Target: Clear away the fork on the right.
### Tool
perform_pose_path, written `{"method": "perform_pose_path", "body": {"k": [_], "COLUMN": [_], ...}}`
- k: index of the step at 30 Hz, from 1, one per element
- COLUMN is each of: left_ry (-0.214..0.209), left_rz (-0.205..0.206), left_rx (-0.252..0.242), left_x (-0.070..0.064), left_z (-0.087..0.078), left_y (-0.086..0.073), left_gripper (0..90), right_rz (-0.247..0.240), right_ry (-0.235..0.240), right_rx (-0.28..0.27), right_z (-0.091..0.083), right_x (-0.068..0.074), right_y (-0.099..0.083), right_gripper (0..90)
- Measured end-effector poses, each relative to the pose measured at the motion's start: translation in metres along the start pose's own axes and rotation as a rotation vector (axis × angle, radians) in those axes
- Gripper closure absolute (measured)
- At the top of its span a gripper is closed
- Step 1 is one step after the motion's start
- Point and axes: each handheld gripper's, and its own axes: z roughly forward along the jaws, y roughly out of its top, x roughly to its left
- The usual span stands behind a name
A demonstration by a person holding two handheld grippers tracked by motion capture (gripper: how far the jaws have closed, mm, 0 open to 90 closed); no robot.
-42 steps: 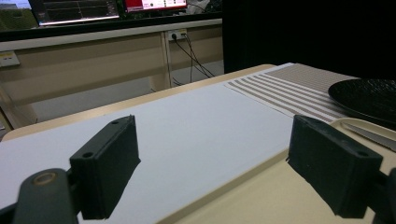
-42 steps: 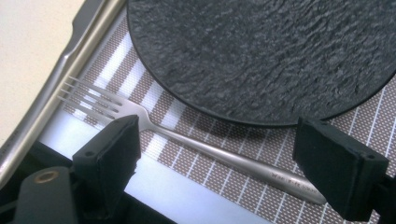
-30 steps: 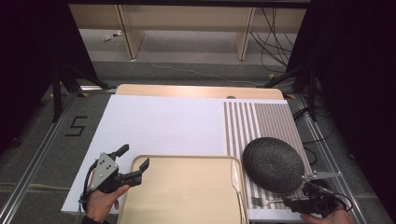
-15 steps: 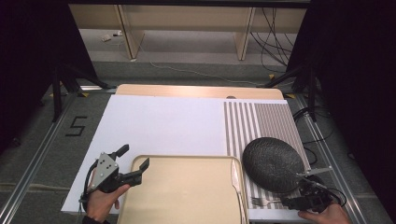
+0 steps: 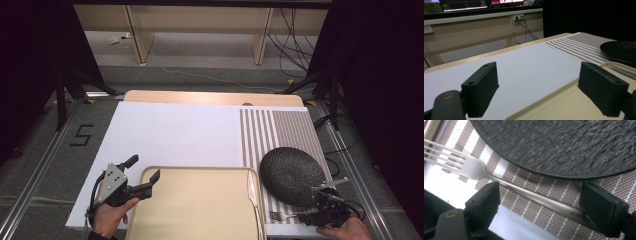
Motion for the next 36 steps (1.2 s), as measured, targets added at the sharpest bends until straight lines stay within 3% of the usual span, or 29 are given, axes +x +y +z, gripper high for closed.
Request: {"method": "perform_pose_path", "body": {"k": [19, 24, 26, 29, 32, 35, 36], "left_ry": [0.002, 0.006, 0.005, 0.004, 0.005, 0.004, 0.004], "left_rz": [0.007, 0.012, 0.010, 0.012, 0.012, 0.011, 0.012], "left_rx": [-0.006, -0.001, -0.002, 0.000, 0.000, 0.000, 0.002], "left_x": [0.000, -0.001, 0.000, -0.001, -0.001, -0.001, -0.001], "left_z": [0.000, 0.000, 0.000, 0.000, 0.000, 0.000, 0.000], "left_y": [0.000, 0.000, 0.000, 0.000, 0.000, 0.000, -0.001], "left_gripper": [16.0, 16.0, 16.0, 16.0, 16.0, 16.0, 16.0], "right_rz": [-0.151, -0.255, -0.224, -0.223, -0.260, -0.244, -0.261], "right_ry": [-0.040, -0.087, -0.095, -0.098, -0.101, -0.103, -0.100], "right_rx": [0.092, 0.134, 0.147, 0.160, 0.158, 0.175, 0.171], "right_z": [-0.002, -0.001, -0.002, -0.002, -0.001, -0.001, 0.000], "right_x": [0.021, 0.026, 0.028, 0.028, 0.032, 0.036, 0.035], "right_y": [-0.001, 0.002, 0.003, 0.004, 0.006, 0.008, 0.008], "right_gripper": [35.3, 43.3, 46.9, 48.2, 53.3, 57.8, 58.6]}}
